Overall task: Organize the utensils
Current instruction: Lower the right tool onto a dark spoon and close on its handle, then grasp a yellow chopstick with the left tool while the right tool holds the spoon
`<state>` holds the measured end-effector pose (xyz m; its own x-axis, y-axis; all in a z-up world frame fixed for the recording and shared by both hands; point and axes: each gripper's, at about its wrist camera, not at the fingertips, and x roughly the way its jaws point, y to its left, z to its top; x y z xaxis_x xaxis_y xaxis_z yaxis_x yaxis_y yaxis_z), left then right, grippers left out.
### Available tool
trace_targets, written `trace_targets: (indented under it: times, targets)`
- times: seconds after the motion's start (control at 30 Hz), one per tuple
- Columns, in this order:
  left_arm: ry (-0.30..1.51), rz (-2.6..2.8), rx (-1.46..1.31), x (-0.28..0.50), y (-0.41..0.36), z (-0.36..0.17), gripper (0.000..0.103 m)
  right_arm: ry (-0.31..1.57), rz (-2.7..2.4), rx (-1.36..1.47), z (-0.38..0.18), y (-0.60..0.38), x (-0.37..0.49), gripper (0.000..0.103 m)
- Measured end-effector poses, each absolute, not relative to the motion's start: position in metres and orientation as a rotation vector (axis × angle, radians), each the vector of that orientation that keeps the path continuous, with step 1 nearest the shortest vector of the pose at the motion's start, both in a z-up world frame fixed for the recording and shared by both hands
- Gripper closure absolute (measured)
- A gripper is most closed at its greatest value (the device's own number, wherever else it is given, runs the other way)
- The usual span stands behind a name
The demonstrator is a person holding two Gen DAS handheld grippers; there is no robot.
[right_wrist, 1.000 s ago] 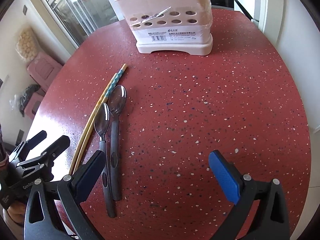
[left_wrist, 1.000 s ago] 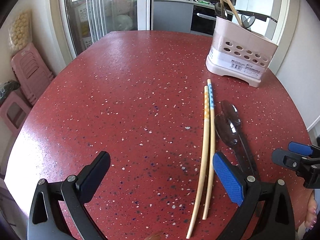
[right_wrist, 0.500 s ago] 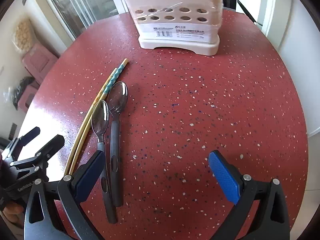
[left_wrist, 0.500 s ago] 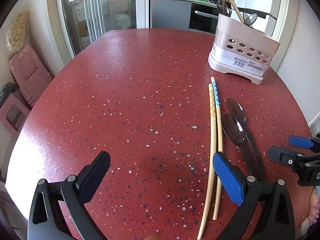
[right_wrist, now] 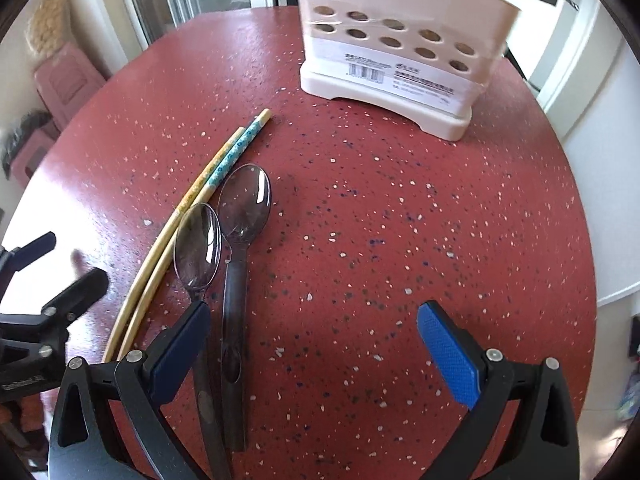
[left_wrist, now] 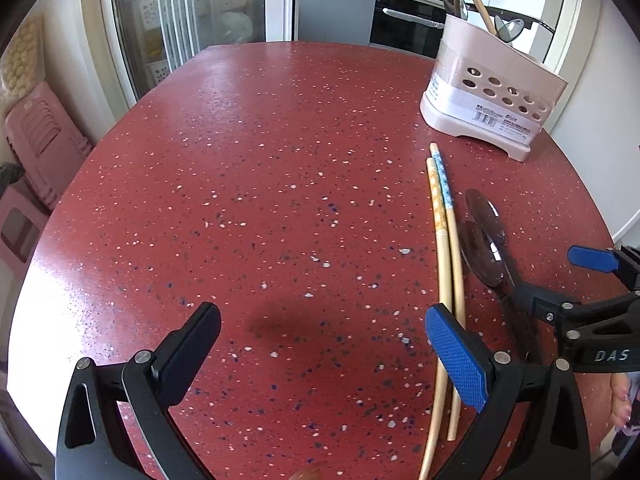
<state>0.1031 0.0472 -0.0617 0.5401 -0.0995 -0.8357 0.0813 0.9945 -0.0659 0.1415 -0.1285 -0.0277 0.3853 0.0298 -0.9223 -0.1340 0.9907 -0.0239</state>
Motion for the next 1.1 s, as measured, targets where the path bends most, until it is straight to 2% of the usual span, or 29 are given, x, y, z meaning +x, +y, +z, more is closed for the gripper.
trace_targets:
  times: [0.2,0.23,0.27,0.37,0.63,0.7,0.73,0.77,1.1]
  targets:
    - [0.995,-0.116,-0.020,0.108,0.051,-0.060,0.000,1.173,0.089,-0.154,-0.026,-0.111,0.151,0.002]
    - [0.995,-0.121,-0.020,0.109,0.050,-0.059,0.000,1.174,0.088,-0.159,-0.026,-0.108,0.153,0.004]
    - [0.994,-0.124,-0.018,0.110,0.050,-0.058,0.000,1.185,0.082,-0.170,-0.027,-0.106,0.156,0.011]
    - [0.996,-0.136,-0.009,0.111,0.048,-0.057,0.000,1.212,0.092,-0.129,-0.027,-0.109,0.162,0.014]
    - [1.028,-0.187,0.020,0.119,0.036,-0.062,0.000,1.250,0.139,-0.113,-0.022,-0.103,0.177,0.038]
    - [1.034,-0.198,0.029,0.121,0.032,-0.062,0.000,1.243,0.130,-0.114,-0.021,-0.100,0.176,0.057]
    - [1.036,-0.207,0.034,0.123,0.030,-0.063,0.000,1.242,0.137,-0.106,-0.020,-0.100,0.176,0.062]
    - [1.038,-0.213,0.037,0.123,0.028,-0.063,0.000,1.240,0.138,-0.109,-0.019,-0.099,0.177,0.075]
    - [1.073,-0.235,0.070,0.133,0.017,-0.071,0.000,1.219,0.164,-0.104,-0.024,-0.109,0.168,0.077]
